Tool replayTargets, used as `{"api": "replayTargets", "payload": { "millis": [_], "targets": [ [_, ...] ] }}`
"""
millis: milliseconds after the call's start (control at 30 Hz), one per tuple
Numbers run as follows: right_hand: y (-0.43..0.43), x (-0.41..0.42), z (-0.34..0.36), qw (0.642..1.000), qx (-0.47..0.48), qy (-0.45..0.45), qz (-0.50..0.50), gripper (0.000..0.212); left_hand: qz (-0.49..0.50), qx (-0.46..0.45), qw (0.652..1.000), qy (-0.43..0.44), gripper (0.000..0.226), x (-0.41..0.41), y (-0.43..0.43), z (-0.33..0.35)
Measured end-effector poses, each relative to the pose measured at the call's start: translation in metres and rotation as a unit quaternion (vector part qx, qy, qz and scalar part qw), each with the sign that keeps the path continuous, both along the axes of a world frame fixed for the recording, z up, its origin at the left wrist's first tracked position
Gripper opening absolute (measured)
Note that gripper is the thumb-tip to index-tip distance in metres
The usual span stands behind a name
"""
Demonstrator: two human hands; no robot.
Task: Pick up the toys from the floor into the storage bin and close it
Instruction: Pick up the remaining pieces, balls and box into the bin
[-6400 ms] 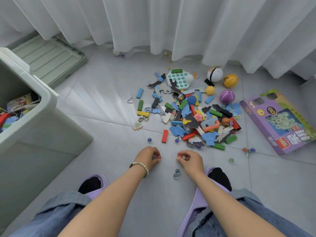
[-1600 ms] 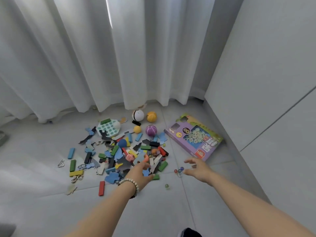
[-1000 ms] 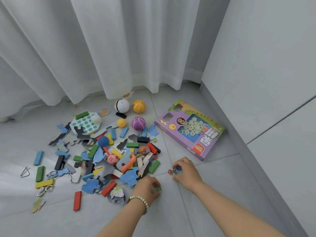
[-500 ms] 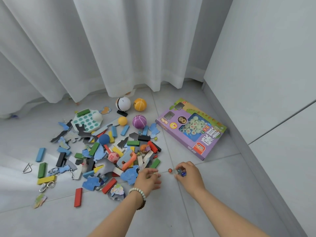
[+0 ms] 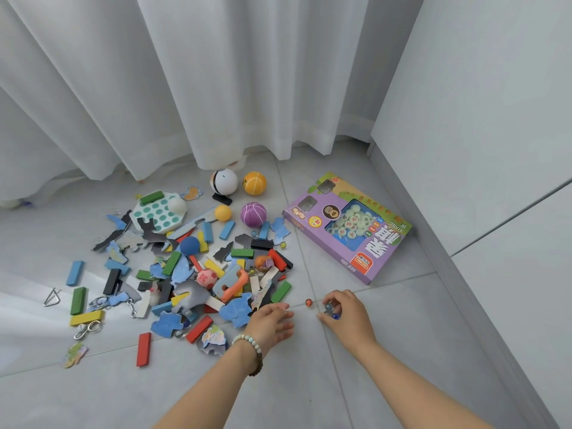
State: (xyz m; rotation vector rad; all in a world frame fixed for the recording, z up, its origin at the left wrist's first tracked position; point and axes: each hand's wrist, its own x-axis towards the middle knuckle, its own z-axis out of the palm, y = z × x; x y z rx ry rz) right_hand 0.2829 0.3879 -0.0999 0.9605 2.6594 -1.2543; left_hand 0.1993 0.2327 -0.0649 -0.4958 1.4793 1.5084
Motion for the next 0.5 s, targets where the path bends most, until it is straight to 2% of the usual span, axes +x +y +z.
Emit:
{"api": "replayTargets", "payload": {
  "millis": [133,333,500],
  "targets": [
    [-0.0033,-0.0003,0.0005,1.0,0.014,-0.011,0.015,0.023,0.036,0.023,0.996,-0.074,0.008,0.006,0.0047,0.007],
    [-0.0053,-0.0016,-0.001,1.0,-0.016,0.011,-0.016,0.026,0.045,0.014,0.996,-0.075,0.012,0.0086,0.0001,0.0047],
    [-0.0056,-0.0061,0.0029,0.988,-0.111,0.027,-0.109,0.021,0.057,0.021,0.994,-0.087,0.014,0.0067,-0.0048,0.0034]
  ]
}}
